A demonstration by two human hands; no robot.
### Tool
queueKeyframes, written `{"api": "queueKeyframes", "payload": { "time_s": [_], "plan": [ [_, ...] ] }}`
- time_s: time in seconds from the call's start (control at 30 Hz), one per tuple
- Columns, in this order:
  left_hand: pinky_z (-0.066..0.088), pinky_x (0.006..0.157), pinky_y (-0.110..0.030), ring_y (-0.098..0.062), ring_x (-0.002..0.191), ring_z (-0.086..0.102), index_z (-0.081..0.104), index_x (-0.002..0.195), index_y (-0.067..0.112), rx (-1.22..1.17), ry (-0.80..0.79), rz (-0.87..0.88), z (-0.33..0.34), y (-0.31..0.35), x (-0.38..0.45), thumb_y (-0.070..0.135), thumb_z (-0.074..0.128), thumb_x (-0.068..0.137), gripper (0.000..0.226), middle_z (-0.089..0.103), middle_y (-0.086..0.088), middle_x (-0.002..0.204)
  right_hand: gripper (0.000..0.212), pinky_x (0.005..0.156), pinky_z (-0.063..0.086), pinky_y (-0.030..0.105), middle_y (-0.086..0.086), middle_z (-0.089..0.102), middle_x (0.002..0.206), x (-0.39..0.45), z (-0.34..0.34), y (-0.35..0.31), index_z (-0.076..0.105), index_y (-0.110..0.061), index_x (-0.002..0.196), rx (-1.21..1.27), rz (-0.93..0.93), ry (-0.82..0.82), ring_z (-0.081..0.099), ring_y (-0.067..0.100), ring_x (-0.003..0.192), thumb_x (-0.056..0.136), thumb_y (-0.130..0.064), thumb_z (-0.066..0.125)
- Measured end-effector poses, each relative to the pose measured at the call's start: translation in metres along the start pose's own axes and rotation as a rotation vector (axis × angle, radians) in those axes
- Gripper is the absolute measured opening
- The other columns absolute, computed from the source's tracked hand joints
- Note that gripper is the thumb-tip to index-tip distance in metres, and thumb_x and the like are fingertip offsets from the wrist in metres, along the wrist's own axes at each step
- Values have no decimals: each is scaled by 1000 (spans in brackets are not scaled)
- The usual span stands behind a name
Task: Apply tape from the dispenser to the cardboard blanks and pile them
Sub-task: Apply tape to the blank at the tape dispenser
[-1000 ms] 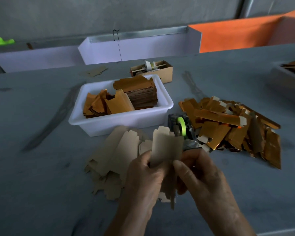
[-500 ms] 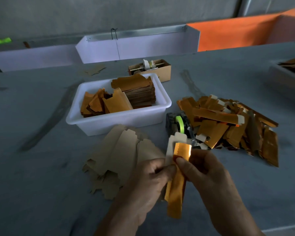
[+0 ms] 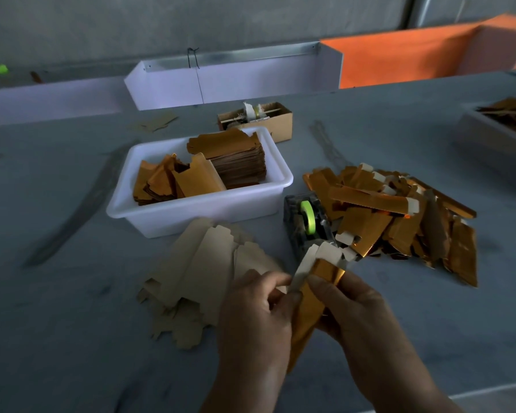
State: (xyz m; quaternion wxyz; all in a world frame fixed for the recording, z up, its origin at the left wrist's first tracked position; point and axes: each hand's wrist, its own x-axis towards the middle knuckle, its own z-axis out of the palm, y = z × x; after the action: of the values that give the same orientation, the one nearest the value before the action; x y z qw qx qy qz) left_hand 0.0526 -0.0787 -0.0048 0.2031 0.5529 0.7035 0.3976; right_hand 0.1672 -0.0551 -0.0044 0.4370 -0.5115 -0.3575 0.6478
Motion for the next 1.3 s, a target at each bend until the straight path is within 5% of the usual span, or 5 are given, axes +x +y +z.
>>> {"api": "queueKeyframes", "payload": {
  "time_s": [0.17,0.5,0.7,0.87,1.3],
  "plan": [
    [48,52,-31,-26,70,53,76,90,6,614,121,474,15,6,-14,11,74,54,37,57,-6,67,12,58,53,22,11,72,78,1,2,-2,69,-8,87,-14,-18,33,70,18,70,87,-15,59],
    [36,38,-20,-16,59,56,77,69,13,656,-108,356,26,9,-25,17,91,33,39,55,1,58,28,54,50,24,9,66,66,-2,-1,9,67,-5,77,-189,-69,74,64,18,62,71,-31,74],
    [45,73,-8,10,82,51,63,106,33,76,-199,-29,12,1,-14,21,68,85,25,53,16,96,10,70,56,37,17,70,77,3,-7,12,68,-6,82,-86,-42,112,68,30,75,86,-12,61],
    [51,48,-25,-12,51,64,69,63,17,-630,-448,-532,-5,-10,1,8,70,82,21,66,-3,58,18,68,51,33,13,63,70,3,-14,10,65,1,87,52,64,11,60,23,66,86,-16,59],
    [35,51,-23,-8,50,47,71,57,26,-849,90,-498,-9,-10,26,14,63,87,34,58,7,53,16,53,35,16,-8,61,69,44,-29,-30,63,-31,75,-675,-290,115,55,1,58,89,-24,61]
  ]
}}
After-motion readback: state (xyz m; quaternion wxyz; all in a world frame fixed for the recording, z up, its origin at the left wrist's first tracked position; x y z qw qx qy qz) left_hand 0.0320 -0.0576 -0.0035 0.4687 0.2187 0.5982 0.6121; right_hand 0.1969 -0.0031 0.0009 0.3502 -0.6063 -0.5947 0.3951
